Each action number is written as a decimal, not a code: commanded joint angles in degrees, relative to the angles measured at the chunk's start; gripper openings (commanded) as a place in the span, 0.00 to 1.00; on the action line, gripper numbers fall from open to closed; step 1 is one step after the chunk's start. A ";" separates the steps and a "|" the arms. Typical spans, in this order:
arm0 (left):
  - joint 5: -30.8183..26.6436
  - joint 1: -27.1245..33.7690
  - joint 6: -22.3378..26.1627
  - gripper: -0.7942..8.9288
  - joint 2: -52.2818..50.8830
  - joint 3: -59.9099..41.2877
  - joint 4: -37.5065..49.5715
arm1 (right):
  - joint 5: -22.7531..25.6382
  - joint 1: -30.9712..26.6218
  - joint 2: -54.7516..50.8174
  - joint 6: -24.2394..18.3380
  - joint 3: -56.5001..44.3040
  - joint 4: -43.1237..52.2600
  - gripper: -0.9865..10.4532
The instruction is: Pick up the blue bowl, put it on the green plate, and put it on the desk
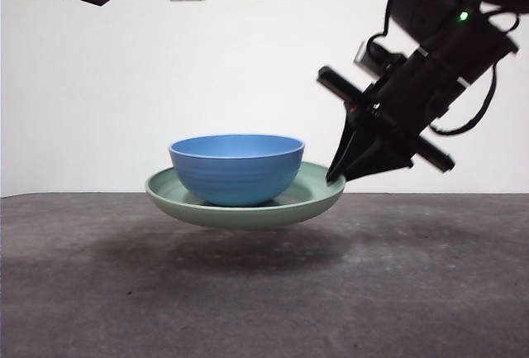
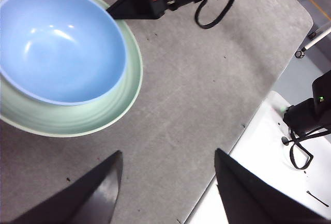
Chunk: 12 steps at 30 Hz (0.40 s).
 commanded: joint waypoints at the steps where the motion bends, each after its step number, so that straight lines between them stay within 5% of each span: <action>1: 0.24 -0.28 0.74 0.38 0.39 0.37 -0.20 | -0.50 0.76 2.73 2.10 1.09 2.08 0.10; 12: 0.24 -0.28 0.76 0.38 0.39 0.37 -0.31 | 0.33 1.11 7.30 2.19 1.09 2.62 0.10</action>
